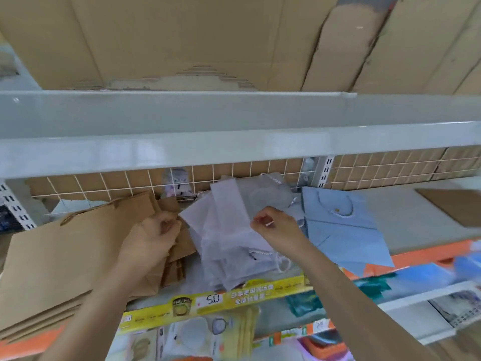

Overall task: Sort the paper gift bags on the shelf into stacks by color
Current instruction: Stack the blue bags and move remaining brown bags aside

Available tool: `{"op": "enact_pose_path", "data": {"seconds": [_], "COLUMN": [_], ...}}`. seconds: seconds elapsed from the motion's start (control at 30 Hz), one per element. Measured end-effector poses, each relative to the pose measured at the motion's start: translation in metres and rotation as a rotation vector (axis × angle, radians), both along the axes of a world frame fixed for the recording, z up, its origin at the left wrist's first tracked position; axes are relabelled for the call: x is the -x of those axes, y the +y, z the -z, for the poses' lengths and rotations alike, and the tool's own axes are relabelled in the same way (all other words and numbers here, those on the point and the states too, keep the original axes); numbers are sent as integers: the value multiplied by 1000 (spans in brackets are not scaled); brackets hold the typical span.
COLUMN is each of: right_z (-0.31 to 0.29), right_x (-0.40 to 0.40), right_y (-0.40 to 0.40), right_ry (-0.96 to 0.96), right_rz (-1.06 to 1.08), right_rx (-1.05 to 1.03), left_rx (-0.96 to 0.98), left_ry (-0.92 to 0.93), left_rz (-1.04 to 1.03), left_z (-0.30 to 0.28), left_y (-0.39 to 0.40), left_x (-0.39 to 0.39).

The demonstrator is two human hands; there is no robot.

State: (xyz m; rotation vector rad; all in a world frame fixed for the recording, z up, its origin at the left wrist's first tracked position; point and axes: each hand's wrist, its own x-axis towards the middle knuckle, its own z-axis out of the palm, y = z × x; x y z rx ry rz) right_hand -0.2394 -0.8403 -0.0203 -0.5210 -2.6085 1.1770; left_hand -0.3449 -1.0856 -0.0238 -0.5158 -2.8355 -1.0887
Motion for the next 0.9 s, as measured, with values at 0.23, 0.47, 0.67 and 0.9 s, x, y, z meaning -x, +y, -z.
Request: {"op": "enact_pose_path", "data": {"seconds": [0.23,0.47,0.67,0.9], "right_z": [-4,6,9,14], "right_x": [-77,-156,-220,-273], "right_y": [96,197,272,355], "right_ry": [-98,-174,-179,-210], "right_rz": [-2,4,114,277], "right_rx": [20,42,41,68], "left_rx": [24,71,137,144], "left_ry": [-45,-121,-159,-147], "left_rz": [141,234,324,434], "left_z": [-9,-6,1,6], "left_y": [107,210,296,393], "left_x": [-61,-134,-169,-179]}}
